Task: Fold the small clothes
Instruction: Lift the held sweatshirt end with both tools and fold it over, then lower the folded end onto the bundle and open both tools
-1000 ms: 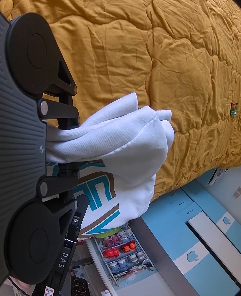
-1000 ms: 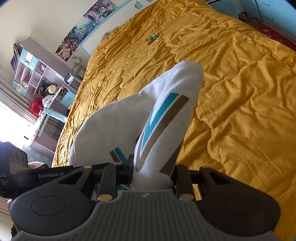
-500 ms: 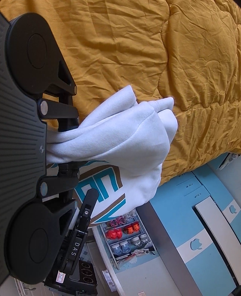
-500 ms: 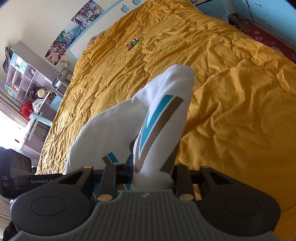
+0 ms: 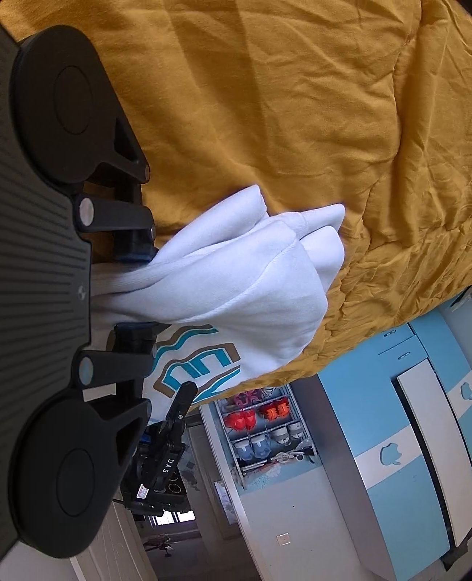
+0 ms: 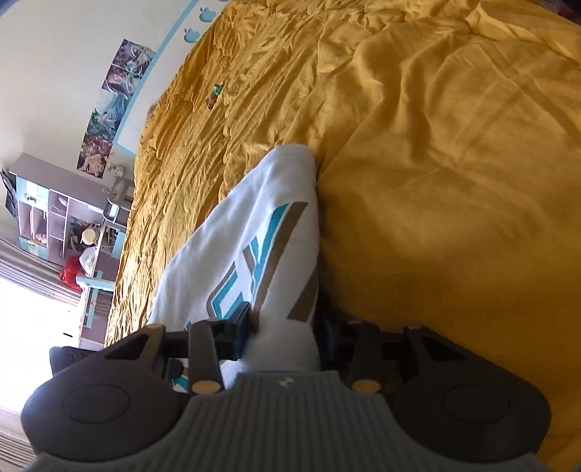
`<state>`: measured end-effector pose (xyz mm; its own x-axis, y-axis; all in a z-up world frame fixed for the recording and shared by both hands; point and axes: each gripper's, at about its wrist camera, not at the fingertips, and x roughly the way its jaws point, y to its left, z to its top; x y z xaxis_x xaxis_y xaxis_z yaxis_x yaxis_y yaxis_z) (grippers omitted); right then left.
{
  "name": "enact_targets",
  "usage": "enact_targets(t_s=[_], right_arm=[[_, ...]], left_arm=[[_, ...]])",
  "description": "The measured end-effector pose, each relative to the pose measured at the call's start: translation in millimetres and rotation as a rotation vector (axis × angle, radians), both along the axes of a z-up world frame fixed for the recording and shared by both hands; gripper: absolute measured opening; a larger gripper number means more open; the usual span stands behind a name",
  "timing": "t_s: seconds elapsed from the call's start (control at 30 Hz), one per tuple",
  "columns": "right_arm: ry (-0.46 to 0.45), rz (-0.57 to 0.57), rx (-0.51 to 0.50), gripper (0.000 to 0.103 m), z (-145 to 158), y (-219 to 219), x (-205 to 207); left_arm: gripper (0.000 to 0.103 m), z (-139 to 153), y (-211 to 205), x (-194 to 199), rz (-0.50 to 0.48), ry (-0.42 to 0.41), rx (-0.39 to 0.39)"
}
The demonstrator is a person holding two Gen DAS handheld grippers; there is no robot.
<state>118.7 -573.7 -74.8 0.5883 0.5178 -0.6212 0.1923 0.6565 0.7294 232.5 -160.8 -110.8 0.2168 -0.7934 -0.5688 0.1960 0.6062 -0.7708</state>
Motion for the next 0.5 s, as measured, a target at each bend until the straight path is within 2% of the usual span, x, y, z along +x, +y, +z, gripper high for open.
enact_targets(t_s=[0.17, 0.27, 0.3, 0.33, 0.37, 0.47, 0.5], right_arm=[[-0.011, -0.088, -0.068, 0.040, 15, -7, -23], [-0.024, -0.151, -0.160, 0.053, 34, -3, -39], [-0.040, -0.177, -0.194, 0.064, 44, -3, -49], [-0.065, -0.193, -0.201, 0.079, 52, -4, -59], [-0.086, -0.202, -0.188, 0.084, 57, -4, -68], [-0.118, -0.202, -0.053, 0.083, 66, -11, -101], [-0.117, -0.194, -0.026, 0.083, 67, -10, -108]], left_arm=[[0.039, 10, 13, -9, 0.020, -0.016, 0.029], [0.042, 32, 17, -21, -0.010, -0.077, 0.106], [0.042, 40, 20, -25, -0.022, -0.090, 0.119], [0.042, 43, 24, -28, -0.039, -0.083, 0.109], [0.043, 46, 28, -33, -0.057, -0.054, 0.065], [0.057, 48, 41, -49, -0.084, 0.018, -0.096], [0.064, 48, 42, -56, -0.091, 0.024, -0.121]])
